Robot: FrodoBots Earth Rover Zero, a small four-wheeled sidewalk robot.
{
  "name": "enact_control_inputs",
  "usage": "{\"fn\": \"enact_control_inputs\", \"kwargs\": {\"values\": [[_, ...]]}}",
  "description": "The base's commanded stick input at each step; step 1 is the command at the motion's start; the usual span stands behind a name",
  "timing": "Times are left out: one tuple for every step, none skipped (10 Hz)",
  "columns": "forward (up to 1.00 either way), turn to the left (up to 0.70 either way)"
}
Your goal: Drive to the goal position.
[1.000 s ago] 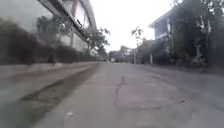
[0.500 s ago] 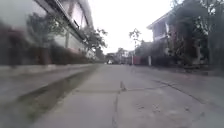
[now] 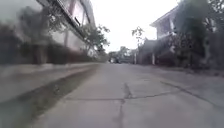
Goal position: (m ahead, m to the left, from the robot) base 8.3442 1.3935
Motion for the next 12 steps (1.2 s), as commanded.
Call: {"fn": "enact_control_inputs", "kwargs": {"values": [[1.0,0.0],[1.0,0.0],[1.0,0.0],[1.0,0.0],[1.0,0.0],[1.0,0.0],[1.0,0.0],[1.0,0.0],[1.0,0.0],[1.0,-0.1],[1.0,-0.28],[1.0,-0.4]]}}
